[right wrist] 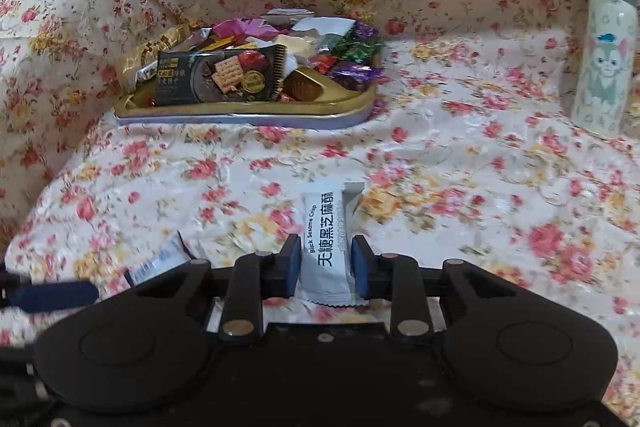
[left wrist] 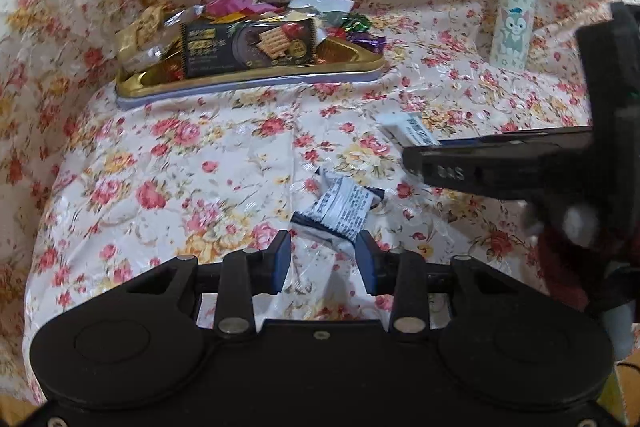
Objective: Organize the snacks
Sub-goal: 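Grasp white-blue printed packet with left tool while right tool holds sesame packet, then carry both held packets over the gold tray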
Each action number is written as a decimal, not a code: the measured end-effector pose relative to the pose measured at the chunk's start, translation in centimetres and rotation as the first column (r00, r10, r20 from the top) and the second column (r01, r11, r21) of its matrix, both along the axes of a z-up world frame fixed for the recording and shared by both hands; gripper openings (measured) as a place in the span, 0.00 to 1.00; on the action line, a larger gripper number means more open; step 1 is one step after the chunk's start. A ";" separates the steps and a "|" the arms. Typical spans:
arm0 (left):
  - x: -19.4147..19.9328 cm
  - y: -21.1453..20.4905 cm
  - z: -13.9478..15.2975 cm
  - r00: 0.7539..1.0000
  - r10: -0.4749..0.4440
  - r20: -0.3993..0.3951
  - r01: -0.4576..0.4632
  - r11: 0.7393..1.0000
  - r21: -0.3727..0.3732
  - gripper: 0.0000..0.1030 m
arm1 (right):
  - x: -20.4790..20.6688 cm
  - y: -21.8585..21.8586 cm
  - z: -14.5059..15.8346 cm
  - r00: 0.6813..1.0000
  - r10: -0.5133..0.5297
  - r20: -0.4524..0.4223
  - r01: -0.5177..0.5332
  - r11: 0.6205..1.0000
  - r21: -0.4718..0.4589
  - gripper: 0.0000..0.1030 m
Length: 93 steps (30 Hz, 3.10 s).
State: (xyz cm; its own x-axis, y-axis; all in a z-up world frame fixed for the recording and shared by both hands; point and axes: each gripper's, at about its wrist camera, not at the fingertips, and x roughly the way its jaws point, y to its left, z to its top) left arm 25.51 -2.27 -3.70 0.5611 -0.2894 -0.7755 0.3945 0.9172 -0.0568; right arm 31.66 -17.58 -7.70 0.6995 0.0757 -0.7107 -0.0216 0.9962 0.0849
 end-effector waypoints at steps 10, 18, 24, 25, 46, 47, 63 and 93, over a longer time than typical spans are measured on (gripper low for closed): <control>1.8 -2.2 -0.8 0.996 -0.094 0.008 0.093 0.993 0.070 0.45 | -4.6 -3.1 -0.1 0.999 -0.035 -0.006 0.034 0.999 -0.011 0.28; 1.9 -2.2 0.2 0.993 -0.113 0.026 0.110 0.991 0.080 0.46 | -6.2 -3.6 -0.1 1.000 -0.027 -0.008 0.027 1.000 0.011 0.28; 1.7 -2.4 0.3 0.978 -0.194 0.070 0.180 0.968 0.173 0.46 | -6.3 -3.6 -0.4 1.000 -0.023 -0.010 0.024 0.999 0.033 0.29; 1.8 -2.5 0.2 0.972 -0.227 0.066 0.213 0.961 0.178 0.46 | -6.4 -3.7 -0.5 1.000 -0.024 -0.008 0.024 0.999 0.036 0.29; 4.0 -4.7 -2.0 0.947 -0.322 -0.014 0.318 0.926 0.202 0.52 | -5.7 -3.6 -0.7 1.000 -0.021 0.010 0.021 0.999 0.034 0.31; 4.1 -4.7 -2.0 0.949 -0.315 -0.015 0.312 0.929 0.197 0.52 | -5.6 -3.6 -0.7 1.000 -0.020 0.010 0.019 0.999 0.033 0.31; 4.7 -4.2 -1.8 0.988 -0.149 -0.041 0.152 0.984 0.092 0.43 | -5.0 -3.4 -0.9 0.999 -0.029 0.033 0.029 1.000 0.003 0.25; -8.1 -0.3 5.8 0.997 0.079 0.020 -0.079 0.997 -0.001 0.43 | -19.7 -1.4 7.8 0.980 0.025 0.200 -0.045 0.994 0.097 0.24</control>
State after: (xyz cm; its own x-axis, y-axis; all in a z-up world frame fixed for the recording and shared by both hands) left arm 17.45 -2.55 2.06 0.5976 -0.2437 -0.7639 0.3223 0.9454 -0.0494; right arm 11.97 -19.01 0.15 0.8212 0.1666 -0.5458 -0.0827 0.9811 0.1751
